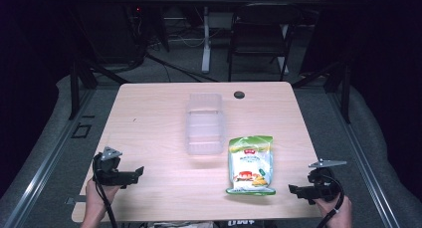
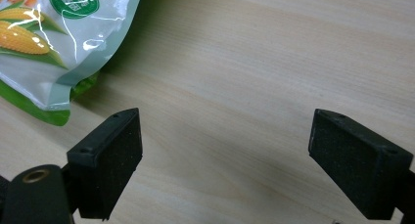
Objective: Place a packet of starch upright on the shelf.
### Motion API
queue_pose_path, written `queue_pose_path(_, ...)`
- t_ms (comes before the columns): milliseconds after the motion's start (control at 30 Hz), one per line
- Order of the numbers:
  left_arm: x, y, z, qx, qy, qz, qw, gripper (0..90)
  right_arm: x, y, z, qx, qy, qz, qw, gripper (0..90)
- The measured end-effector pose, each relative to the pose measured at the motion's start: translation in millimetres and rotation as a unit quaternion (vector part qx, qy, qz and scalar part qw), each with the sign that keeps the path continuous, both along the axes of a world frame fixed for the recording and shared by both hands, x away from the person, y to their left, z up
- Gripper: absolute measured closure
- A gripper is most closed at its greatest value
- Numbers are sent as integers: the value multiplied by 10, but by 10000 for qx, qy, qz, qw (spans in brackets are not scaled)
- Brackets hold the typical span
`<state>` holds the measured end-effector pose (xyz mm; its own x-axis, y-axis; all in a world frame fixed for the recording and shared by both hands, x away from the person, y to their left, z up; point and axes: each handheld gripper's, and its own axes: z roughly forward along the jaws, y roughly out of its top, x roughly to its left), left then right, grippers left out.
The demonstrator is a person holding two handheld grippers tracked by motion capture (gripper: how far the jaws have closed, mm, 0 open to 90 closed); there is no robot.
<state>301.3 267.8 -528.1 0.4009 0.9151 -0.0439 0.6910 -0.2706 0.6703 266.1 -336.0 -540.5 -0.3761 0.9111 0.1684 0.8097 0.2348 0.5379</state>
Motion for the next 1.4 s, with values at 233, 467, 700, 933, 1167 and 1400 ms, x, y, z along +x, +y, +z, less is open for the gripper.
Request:
queue_pose_path(233, 65, -15, -49, -20, 104, -16, 9999, 2, -5, -8, -9, 104, 48, 89, 9999, 121)
queue_pose_path(467, 93, 6, -70, -147, 199, -2, 9997, 2, 30, -3, 3, 215, 91, 166, 9996, 118)
queue_pose_path(700, 104, -42, -76, -109, 234, -82, 9996, 2, 72, -12, 33, 185, 129, 178, 9996, 114)
queue_pose_path(933, 96, -71, -83, -102, 254, -235, 9993, 2, 88, 37, 100, 326, 148, 251, 9990, 112)
queue_pose_path(1167, 102, -75, -77, -312, 237, -296, 9988, 3, 151, 89, 154, 414, 53, 396, 9983, 122)
queue_pose_path(1400, 133, -89, -101, -264, 208, -389, 9987, 3, 211, 133, 192, 442, 54, 477, 9979, 132)
